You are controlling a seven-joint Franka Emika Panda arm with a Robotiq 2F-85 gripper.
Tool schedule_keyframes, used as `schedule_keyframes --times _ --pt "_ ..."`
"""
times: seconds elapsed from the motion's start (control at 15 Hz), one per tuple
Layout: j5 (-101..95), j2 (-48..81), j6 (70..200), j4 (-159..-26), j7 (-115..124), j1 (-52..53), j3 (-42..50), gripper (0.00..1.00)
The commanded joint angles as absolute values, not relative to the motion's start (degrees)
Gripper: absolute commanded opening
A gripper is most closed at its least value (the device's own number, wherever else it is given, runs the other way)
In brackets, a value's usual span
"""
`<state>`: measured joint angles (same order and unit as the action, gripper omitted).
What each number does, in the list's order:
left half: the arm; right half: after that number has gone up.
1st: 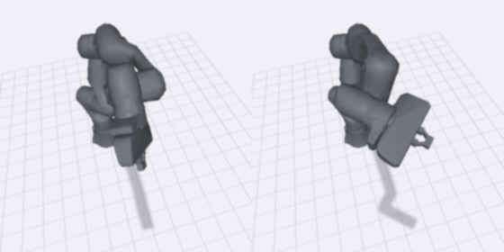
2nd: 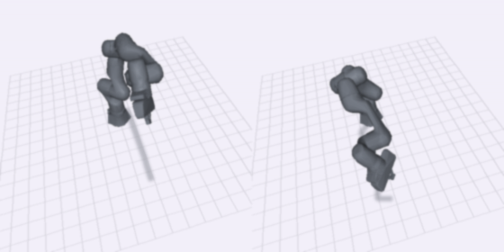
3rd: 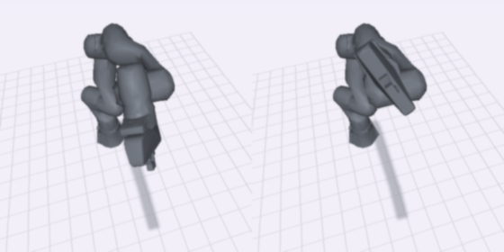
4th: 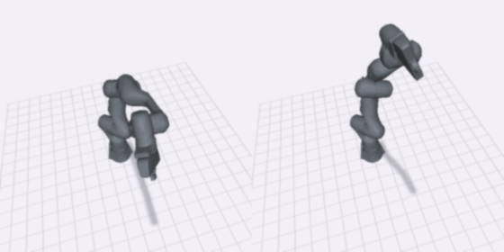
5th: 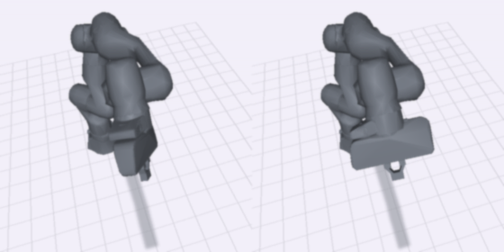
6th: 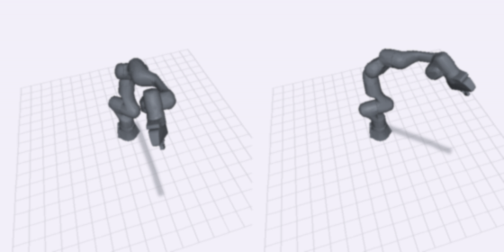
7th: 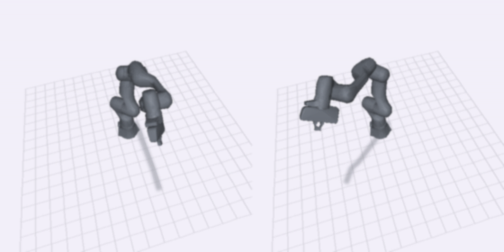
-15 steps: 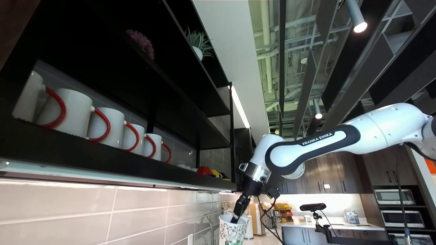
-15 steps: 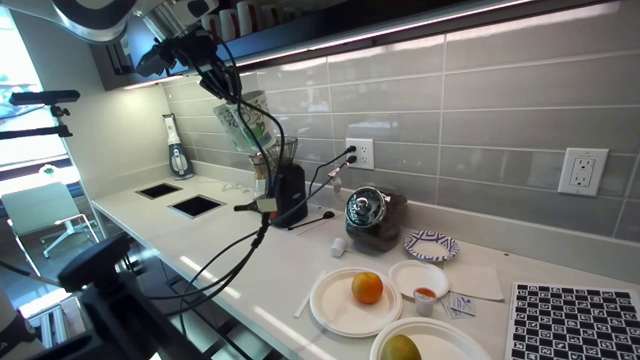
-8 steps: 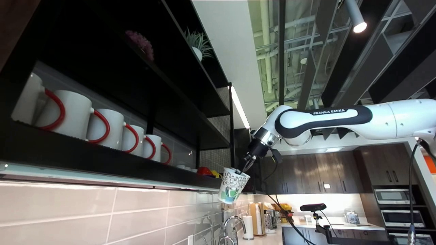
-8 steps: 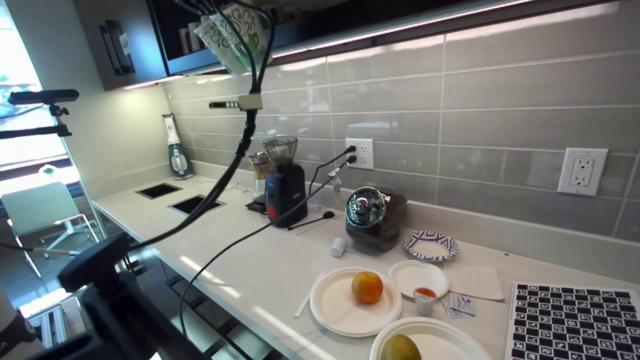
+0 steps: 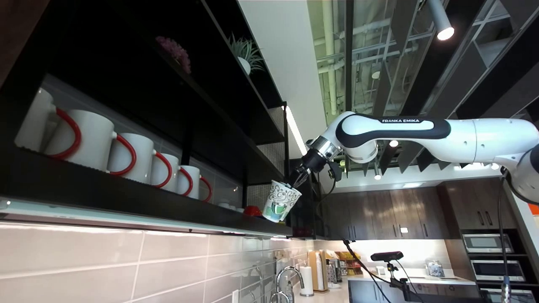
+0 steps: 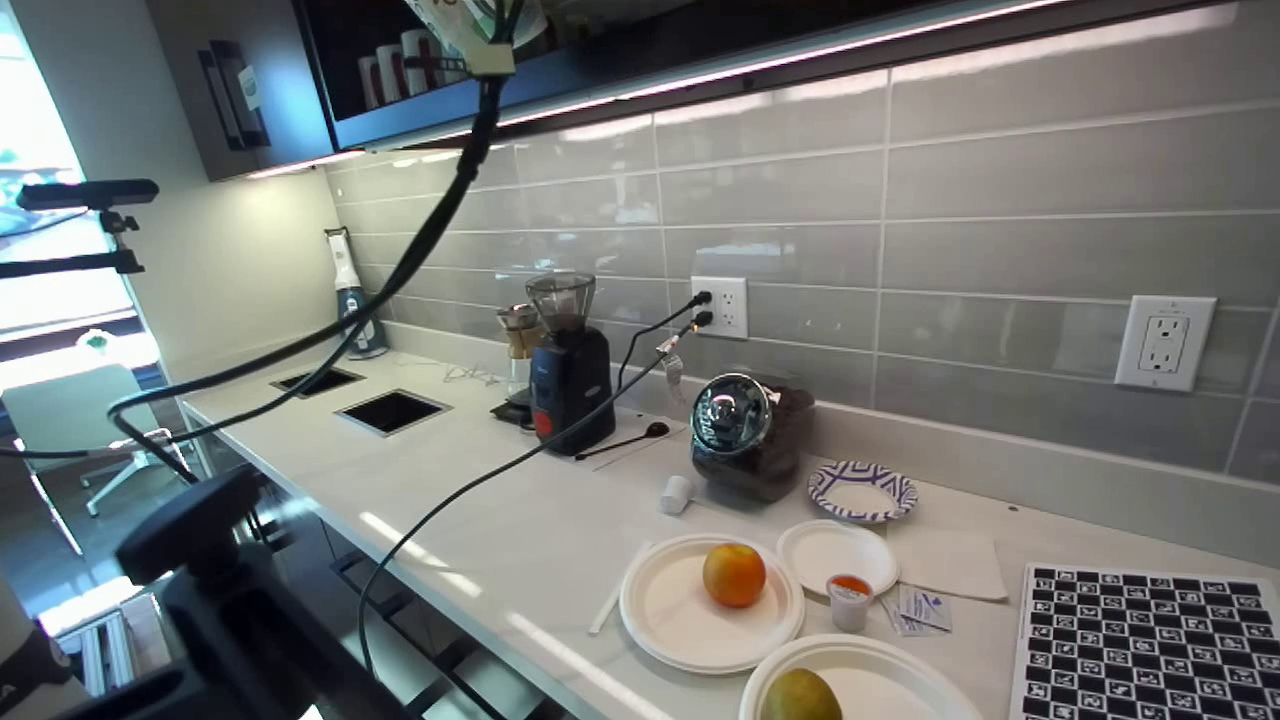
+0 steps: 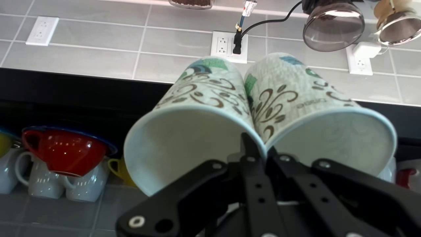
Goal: Put the mug cups on the shelf
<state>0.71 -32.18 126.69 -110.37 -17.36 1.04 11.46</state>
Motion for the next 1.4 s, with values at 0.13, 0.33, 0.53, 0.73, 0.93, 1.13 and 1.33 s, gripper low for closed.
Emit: schedule_keyframes --times 0.13,0.33,0.53,0.73,0.93,1.13,1.33 --pt "1.11 -32.15 126.53 -110.56 -17.62 0.5 11.15 0.05" --pt "1.26 -30.64 126.41 -108.07 -17.1 0.08 11.82 0.01" --pt "2.34 -28.07 123.84 -103.39 -18.48 0.71 13.29 0.01" --pt "3.7 -24.26 119.53 -97.1 -19.3 1.54 14.36 0.01" --pt "5.83 -20.34 113.88 -90.72 -19.43 1.8 14.56 0.01" --pt "7.28 -15.77 109.43 -84.6 -19.9 1.36 14.16 0.01" --pt "8.05 -11.53 106.26 -79.19 -20.89 0.59 13.8 0.01"
